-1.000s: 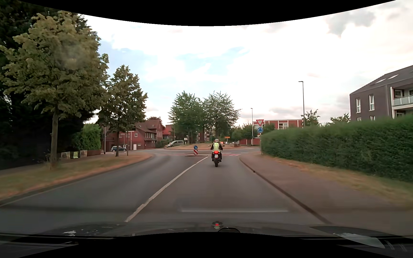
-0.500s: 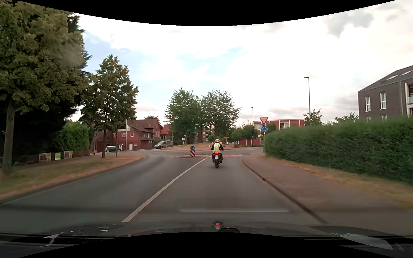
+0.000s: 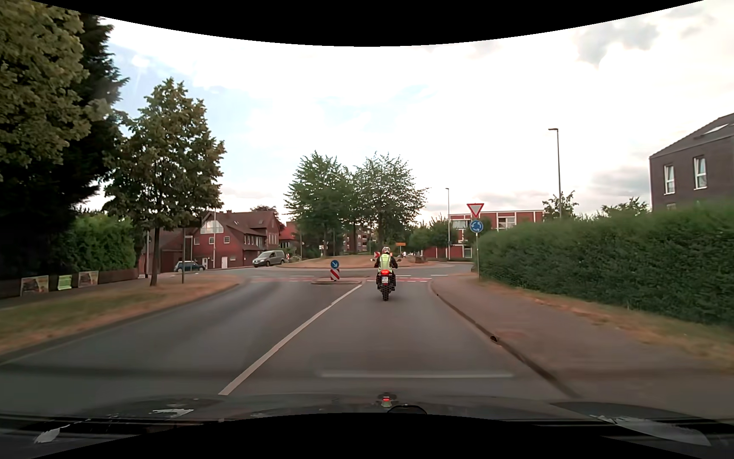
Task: Follow the waypoints while adhering to traffic rules and regulations
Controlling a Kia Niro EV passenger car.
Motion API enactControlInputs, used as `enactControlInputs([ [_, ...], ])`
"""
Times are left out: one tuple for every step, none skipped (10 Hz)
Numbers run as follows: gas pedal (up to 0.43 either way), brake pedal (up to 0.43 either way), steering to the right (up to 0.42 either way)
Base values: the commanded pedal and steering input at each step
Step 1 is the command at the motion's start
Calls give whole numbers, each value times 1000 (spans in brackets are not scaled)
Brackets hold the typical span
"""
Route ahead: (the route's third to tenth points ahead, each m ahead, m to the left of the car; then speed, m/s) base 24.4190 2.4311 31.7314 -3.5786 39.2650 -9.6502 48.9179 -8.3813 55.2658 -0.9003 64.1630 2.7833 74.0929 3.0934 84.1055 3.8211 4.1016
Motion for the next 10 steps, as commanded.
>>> enactControlInputs([
  [67,0,13],
  [67,0,13],
  [67,0,13],
  [67,0,12],
  [59,0,12],
  [59,0,11],
  [59,0,10],
  [59,0,10],
  [59,0,10],
  [59,0,9],
])
